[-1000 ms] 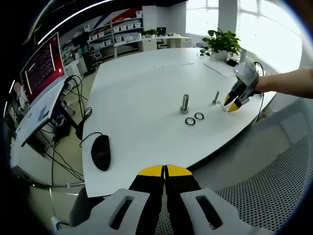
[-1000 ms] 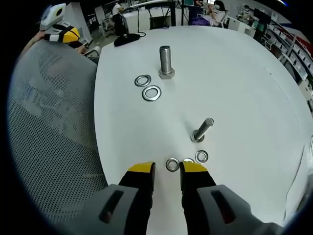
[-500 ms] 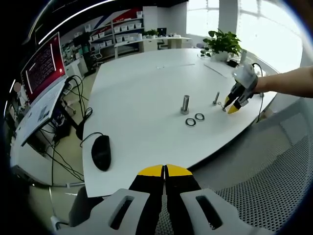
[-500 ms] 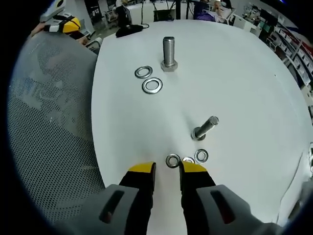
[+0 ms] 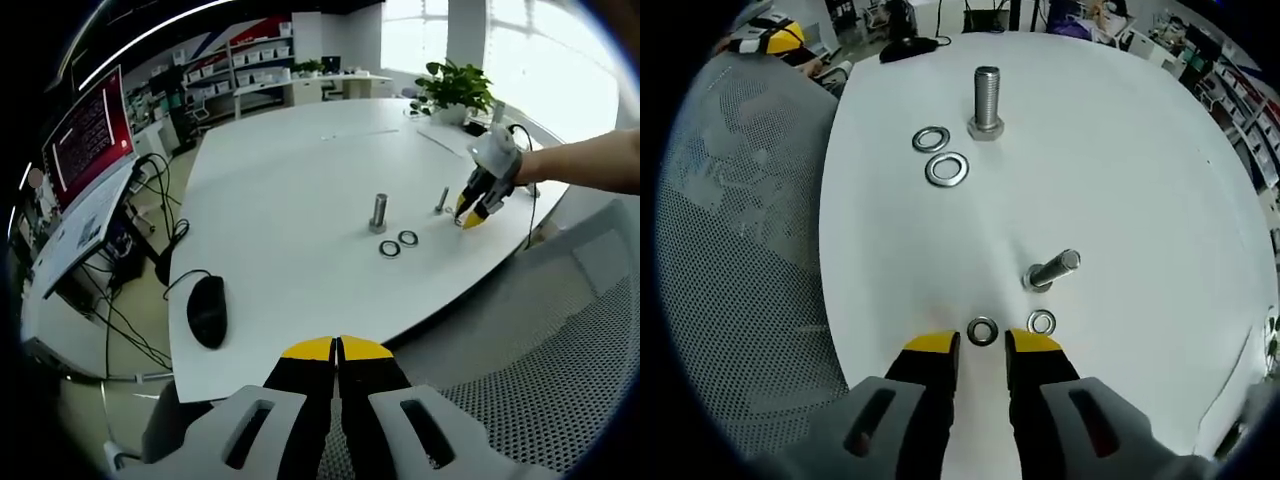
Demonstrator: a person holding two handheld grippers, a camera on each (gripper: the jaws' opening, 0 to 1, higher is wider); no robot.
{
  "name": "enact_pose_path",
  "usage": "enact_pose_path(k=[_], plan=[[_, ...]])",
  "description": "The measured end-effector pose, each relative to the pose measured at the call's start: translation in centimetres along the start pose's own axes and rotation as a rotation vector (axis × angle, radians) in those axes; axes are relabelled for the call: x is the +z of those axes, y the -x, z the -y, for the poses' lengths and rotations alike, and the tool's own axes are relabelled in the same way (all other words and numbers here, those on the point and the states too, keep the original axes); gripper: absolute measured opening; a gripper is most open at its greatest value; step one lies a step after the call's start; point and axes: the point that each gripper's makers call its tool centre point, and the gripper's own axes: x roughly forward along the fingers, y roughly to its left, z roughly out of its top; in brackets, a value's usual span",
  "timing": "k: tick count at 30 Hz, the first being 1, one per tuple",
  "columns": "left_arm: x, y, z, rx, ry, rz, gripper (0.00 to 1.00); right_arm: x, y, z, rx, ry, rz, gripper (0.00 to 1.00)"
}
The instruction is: Place the washer onto the threaded stud by aligning its center hole with the stud, sliding it down to the base, and recovering from edge contact or off-axis alignment until the washer reaches the visible bottom stop.
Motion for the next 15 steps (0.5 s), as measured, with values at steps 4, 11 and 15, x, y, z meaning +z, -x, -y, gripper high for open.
enact_pose_path(k=[4,11,15], plan=[[0.0,0.0,0.0,-0.002,-0.002,-0.001,0.0,-0.3,0.2,0.1,-0.001,-0.014,-0.009,0.21],[0.0,0.0,0.0,-0.004,-0.004,-0.003,0.0,0.4,-0.2,-0.9,0.008,0.053,-0.025,0.21],[-0.1,0.0,0.1,-0.004,-0.005,-0.006,0.0,0.7,-0.2,-1.0,0.01,0.093,-0.055,0.21]])
